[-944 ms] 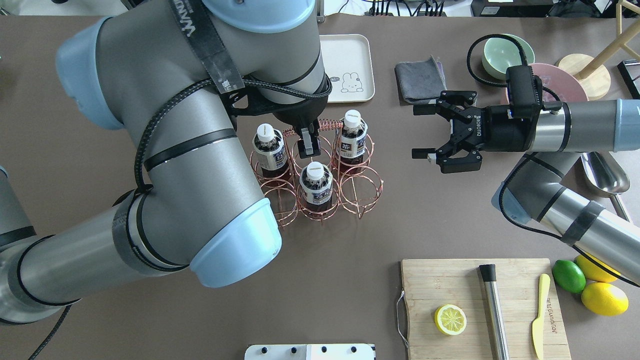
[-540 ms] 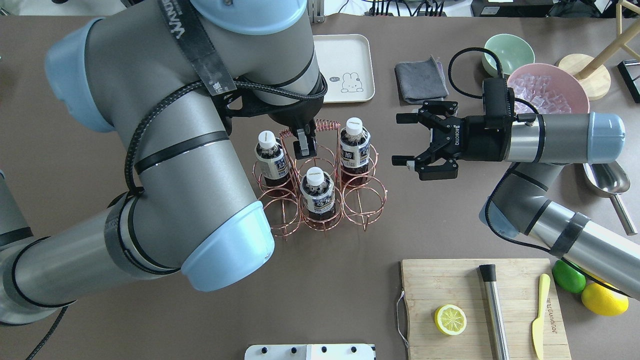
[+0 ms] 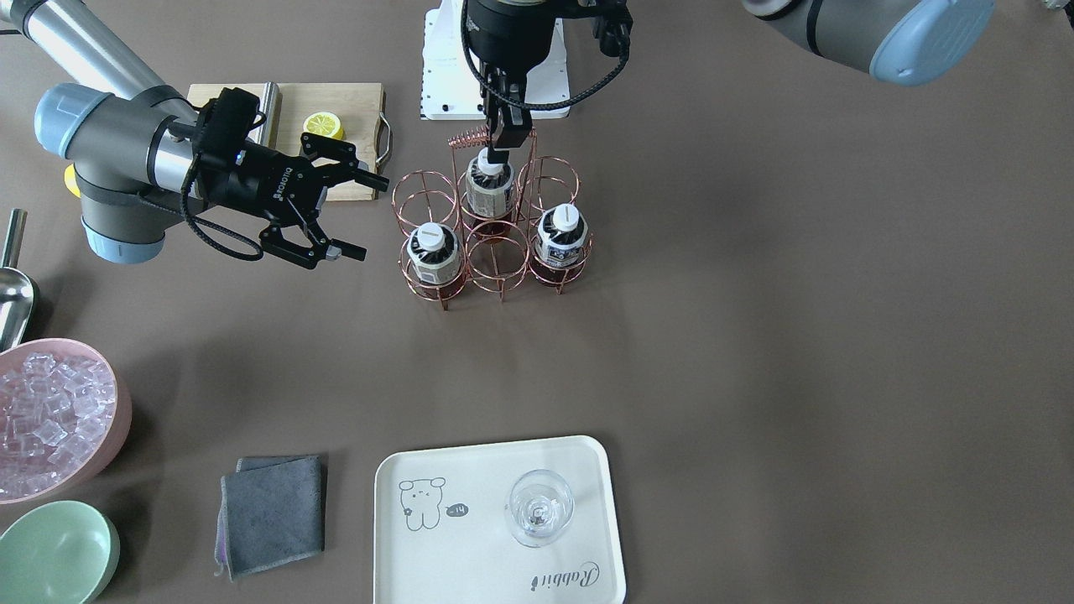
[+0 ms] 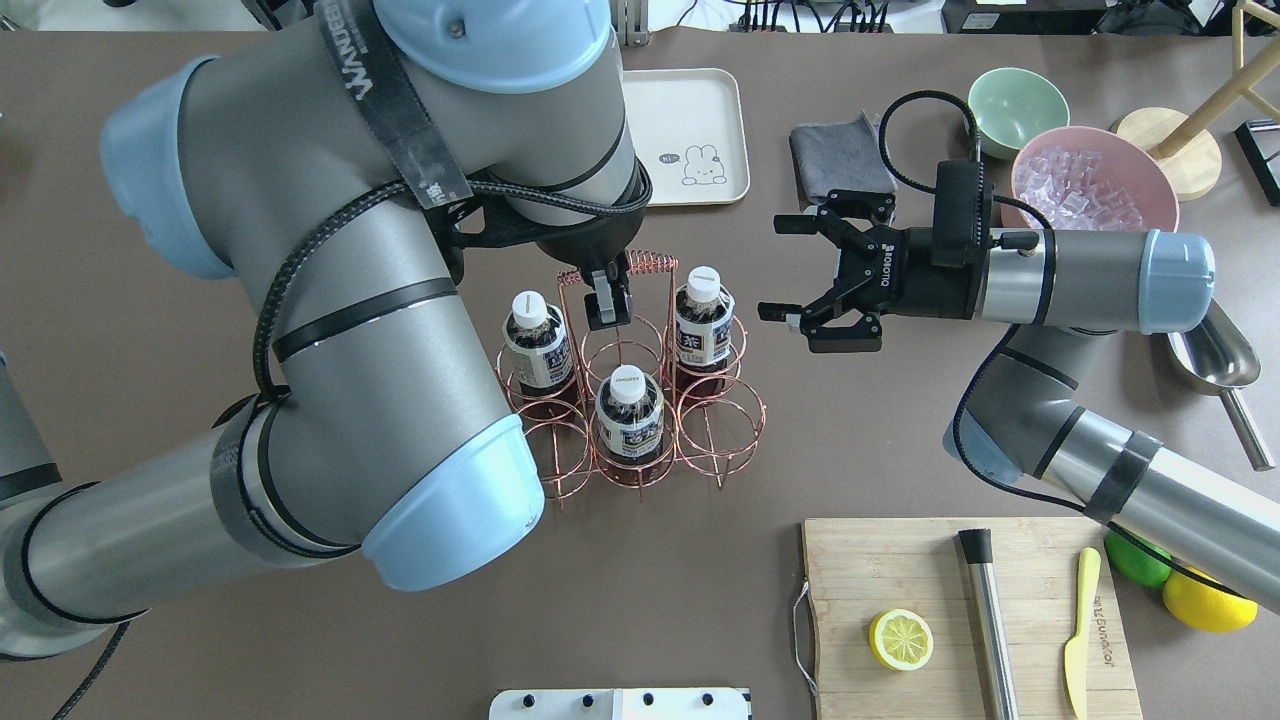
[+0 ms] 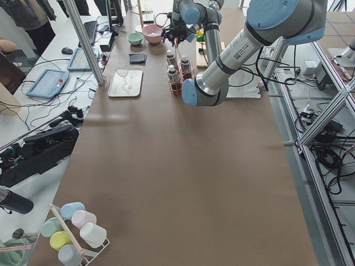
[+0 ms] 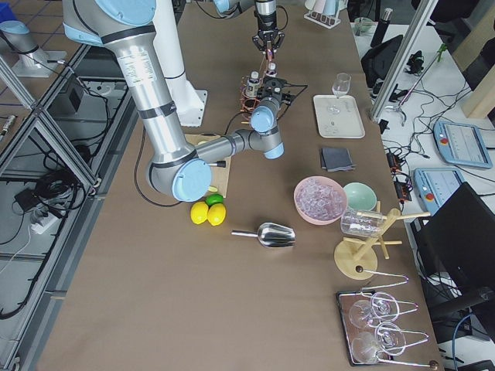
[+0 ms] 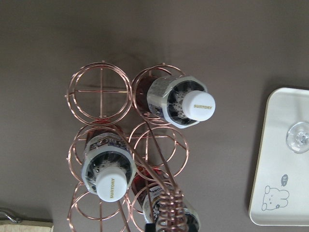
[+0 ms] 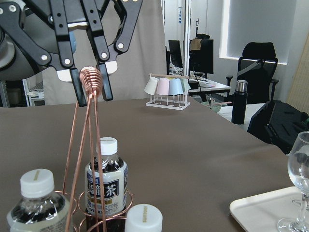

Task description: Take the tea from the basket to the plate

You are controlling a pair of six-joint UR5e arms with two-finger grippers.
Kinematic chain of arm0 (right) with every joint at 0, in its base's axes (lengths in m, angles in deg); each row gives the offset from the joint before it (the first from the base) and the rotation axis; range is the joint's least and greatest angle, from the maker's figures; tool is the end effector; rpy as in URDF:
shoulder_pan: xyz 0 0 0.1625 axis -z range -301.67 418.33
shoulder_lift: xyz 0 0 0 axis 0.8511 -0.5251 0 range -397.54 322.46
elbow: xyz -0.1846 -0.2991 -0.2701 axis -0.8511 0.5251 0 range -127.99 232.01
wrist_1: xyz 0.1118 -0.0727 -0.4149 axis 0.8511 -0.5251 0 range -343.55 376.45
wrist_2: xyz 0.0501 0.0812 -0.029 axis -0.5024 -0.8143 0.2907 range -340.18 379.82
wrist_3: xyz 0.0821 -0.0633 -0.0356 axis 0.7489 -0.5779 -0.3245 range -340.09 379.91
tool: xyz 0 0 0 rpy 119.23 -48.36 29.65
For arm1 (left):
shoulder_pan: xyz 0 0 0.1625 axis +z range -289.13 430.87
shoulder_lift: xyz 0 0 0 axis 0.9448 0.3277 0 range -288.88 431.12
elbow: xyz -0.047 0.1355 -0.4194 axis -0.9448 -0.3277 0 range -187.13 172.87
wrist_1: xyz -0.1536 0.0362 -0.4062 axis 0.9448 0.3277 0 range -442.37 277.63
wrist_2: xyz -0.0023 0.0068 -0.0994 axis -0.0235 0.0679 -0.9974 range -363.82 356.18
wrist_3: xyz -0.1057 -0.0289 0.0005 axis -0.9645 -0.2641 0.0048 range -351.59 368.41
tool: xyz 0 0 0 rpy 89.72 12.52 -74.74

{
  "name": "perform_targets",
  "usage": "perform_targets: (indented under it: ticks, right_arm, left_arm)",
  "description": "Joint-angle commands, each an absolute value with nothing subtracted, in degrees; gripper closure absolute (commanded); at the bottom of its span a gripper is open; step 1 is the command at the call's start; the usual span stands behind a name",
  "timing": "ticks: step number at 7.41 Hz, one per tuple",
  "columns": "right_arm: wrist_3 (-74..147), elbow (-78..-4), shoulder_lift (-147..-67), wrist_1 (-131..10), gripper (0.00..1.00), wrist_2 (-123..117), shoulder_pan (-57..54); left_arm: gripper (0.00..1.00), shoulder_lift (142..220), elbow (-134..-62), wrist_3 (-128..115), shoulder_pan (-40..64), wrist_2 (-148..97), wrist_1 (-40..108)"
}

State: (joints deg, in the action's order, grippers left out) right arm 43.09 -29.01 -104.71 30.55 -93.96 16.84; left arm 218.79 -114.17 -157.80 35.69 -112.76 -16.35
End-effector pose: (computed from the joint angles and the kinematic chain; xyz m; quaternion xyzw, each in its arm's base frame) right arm -0.4030 -0.4752 0.3365 0.6175 -0.5772 -0.2829 0.4534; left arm 0.4564 -0.4412 -0.0122 -0.2872 0.3437 -0.6965 0.5605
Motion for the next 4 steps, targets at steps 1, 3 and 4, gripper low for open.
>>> perform_targets:
  ticks: [1,3,4]
  right_arm:
    - [39.3,-28.8,-103.8,27.9,0.00,-88.6,19.9]
    - [39.2,-28.8,-101.8,25.0,0.00,-88.3,20.6]
    - [38.8,-28.7,-101.3,24.5,0.00,-87.8,21.0]
  left_arm:
    - [1.00,218.1,-114.6,-157.9,35.8,-112.5,-15.6]
    - [1.00,218.2,-114.9,-158.1,35.8,-112.5,-15.7]
    - [1.00,218.2,-115.4,-158.4,35.8,-112.5,-15.7]
